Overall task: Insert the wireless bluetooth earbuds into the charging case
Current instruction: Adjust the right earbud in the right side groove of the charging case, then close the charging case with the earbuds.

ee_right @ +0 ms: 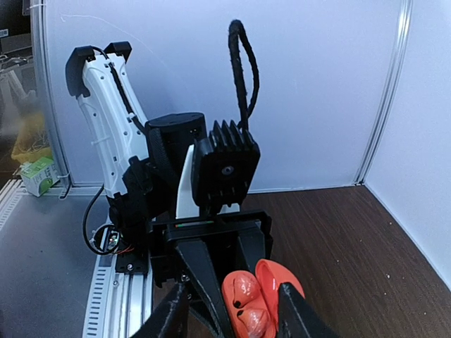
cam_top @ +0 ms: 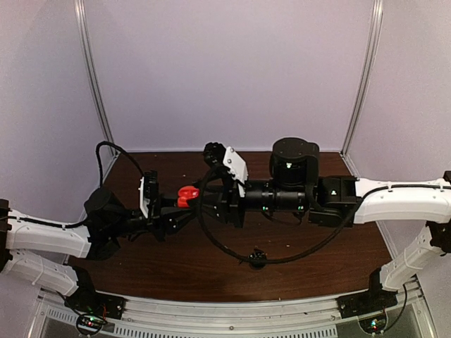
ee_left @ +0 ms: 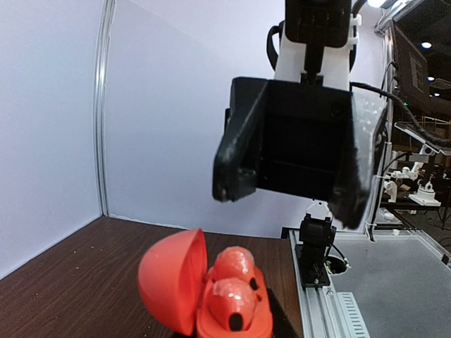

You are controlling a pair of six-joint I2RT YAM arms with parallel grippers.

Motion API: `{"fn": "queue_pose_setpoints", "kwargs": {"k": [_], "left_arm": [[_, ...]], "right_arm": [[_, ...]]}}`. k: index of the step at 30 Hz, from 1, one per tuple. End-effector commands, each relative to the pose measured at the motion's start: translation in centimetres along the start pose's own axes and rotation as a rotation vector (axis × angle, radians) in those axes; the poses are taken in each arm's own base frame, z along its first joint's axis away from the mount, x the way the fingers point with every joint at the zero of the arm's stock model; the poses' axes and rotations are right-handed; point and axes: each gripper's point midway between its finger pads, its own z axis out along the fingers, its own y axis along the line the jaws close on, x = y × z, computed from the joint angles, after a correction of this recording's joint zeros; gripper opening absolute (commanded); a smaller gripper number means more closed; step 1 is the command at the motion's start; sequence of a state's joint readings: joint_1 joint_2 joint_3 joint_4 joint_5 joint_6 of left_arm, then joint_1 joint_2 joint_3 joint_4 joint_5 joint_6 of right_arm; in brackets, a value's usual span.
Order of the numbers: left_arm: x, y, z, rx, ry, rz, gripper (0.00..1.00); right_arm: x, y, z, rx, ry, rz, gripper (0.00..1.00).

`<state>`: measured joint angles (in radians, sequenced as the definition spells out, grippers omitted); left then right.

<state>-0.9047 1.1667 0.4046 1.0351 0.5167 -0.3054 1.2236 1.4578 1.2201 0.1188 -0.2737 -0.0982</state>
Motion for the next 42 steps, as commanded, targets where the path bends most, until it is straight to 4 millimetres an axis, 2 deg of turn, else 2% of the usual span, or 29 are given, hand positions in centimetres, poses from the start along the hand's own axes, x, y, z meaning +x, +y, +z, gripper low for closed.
{"fn": "queue_pose_setpoints", "kwargs": {"k": [1, 7, 11, 20, 28, 39, 42], "left_arm": [[-2.2, -0.4, 0.5, 0.031, -0.05, 0.053, 0.0], [-2.4, -0.7, 0.6, 0.054, -0.051, 0.055, 0.0], [-2.5, -1.0, 0.7, 0.067, -0.049, 0.055, 0.0], [-2.5, -0.6, 0.8, 0.048, -0.052, 0.047, 0.0], [-2.5, -0.2, 0.7, 0.024, -0.054, 0.029, 0.0], [-2.7, 0.3, 0.6, -0.008, -0.065, 0.002, 0.0], [-2.7, 0.6, 0.7, -0.019, -0.064, -0.016, 0.0]], "right_arm": [[-4.1, -0.2, -1.6, -0.026, -0.101, 0.013, 0.47], [-2.8, -2.2, -1.6, -0.062, -0.097, 0.082, 0.75], [-1.8, -2.7, -1.2, -0.103, -0.077, 0.146, 0.81], [-0.2, -0.7, 0.4, -0.262, -0.027, 0.19, 0.78], [-0.6, 1.5, -0.2, -0.351, -0.042, 0.133, 0.65], [-0.8, 3.4, -1.3, -0.358, -0.037, 0.037, 0.63], [-0.1, 3.5, -1.2, -0.349, -0.011, 0.017, 0.61]]}}
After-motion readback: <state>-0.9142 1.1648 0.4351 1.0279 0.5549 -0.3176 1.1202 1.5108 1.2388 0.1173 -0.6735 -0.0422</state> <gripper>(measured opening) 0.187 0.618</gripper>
